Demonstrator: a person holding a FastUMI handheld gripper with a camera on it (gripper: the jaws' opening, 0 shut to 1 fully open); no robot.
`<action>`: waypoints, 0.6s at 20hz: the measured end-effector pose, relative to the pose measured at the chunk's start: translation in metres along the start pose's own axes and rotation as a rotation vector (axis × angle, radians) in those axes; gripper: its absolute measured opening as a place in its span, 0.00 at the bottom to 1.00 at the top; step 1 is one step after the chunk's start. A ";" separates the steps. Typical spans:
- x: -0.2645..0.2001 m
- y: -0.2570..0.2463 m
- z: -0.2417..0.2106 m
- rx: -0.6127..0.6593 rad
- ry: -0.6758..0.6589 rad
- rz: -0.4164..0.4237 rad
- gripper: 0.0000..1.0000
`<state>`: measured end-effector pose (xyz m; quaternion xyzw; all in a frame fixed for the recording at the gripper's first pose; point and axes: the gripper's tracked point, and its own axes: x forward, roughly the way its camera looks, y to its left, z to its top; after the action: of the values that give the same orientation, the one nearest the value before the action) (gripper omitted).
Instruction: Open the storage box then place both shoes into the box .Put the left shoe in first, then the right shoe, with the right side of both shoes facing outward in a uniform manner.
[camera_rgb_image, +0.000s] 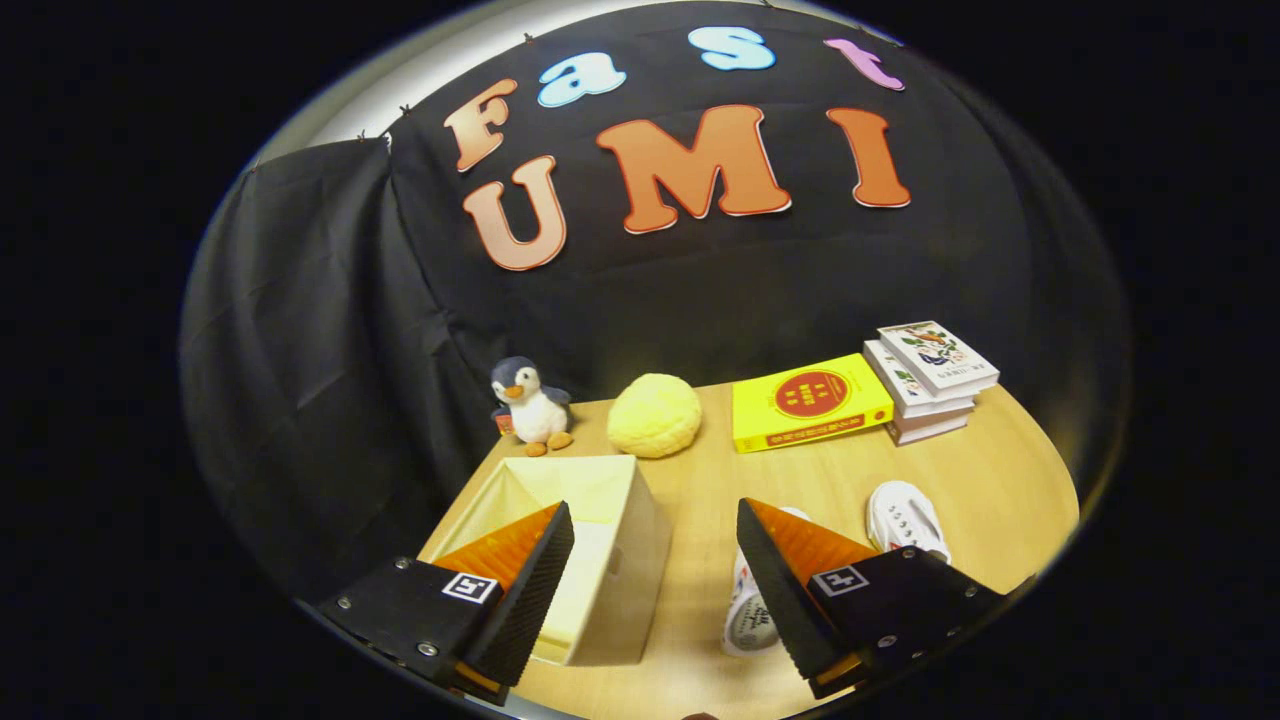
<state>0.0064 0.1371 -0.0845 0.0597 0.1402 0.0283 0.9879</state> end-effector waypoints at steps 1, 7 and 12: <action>-0.003 -0.011 -0.007 -0.004 0.002 -0.025 0.98; -0.005 -0.065 -0.047 -0.071 0.029 -0.151 0.98; 0.002 -0.087 -0.086 -0.170 0.083 -0.203 0.99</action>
<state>-0.0124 0.0604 -0.1785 -0.0400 0.1834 -0.0576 0.9805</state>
